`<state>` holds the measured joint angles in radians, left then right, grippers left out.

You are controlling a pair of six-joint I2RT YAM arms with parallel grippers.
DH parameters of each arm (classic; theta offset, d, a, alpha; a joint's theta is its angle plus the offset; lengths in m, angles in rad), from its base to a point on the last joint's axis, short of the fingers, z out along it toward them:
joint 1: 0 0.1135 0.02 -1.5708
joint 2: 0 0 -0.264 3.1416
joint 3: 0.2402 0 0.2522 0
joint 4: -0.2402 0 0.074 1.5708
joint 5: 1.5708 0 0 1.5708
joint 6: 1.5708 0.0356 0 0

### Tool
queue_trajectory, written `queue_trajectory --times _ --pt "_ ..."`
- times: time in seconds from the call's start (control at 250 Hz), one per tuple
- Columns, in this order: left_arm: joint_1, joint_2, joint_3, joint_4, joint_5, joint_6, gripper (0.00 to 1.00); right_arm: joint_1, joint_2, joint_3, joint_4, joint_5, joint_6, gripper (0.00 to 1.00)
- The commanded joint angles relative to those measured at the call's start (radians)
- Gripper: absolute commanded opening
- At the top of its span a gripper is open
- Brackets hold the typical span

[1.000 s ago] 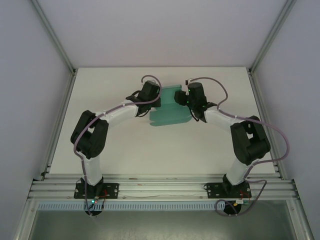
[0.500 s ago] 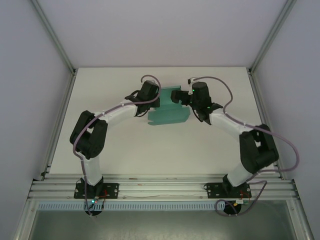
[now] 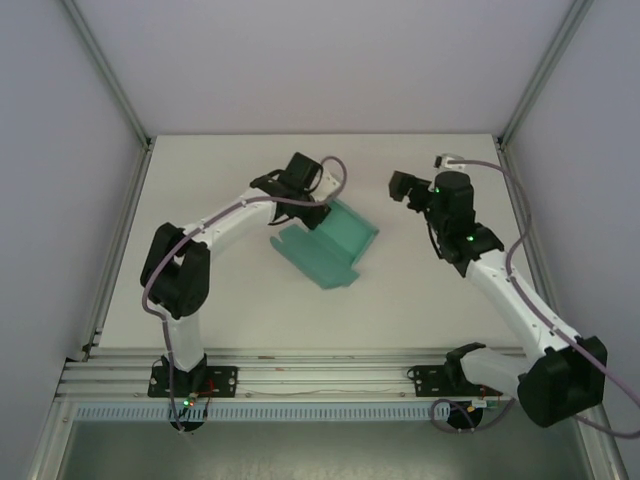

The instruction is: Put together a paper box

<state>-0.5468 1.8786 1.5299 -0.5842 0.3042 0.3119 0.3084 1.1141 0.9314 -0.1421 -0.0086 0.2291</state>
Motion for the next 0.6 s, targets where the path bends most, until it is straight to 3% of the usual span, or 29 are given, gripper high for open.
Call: queue_trajectory --times 0.0,0.264,0.444,0.596 --pt "-0.038 0.058 0.069 -0.237 -0.076 0.168 0.0 -0.025 -0.023 -0.041 -0.183 0.056 0.057 1.0" --pt "-0.113 0.227 0.206 -0.332 -0.29 0.144 0.0 -0.04 -0.017 -0.074 -0.194 0.018 0.072 1.0" --pt "-0.156 0.421 0.394 -0.451 -0.366 0.12 0.0 -0.045 -0.007 -0.074 -0.192 0.015 0.079 1.0" --pt "-0.19 0.508 0.457 -0.411 -0.506 0.114 0.0 -0.046 -0.011 -0.082 -0.194 0.019 0.085 1.0"
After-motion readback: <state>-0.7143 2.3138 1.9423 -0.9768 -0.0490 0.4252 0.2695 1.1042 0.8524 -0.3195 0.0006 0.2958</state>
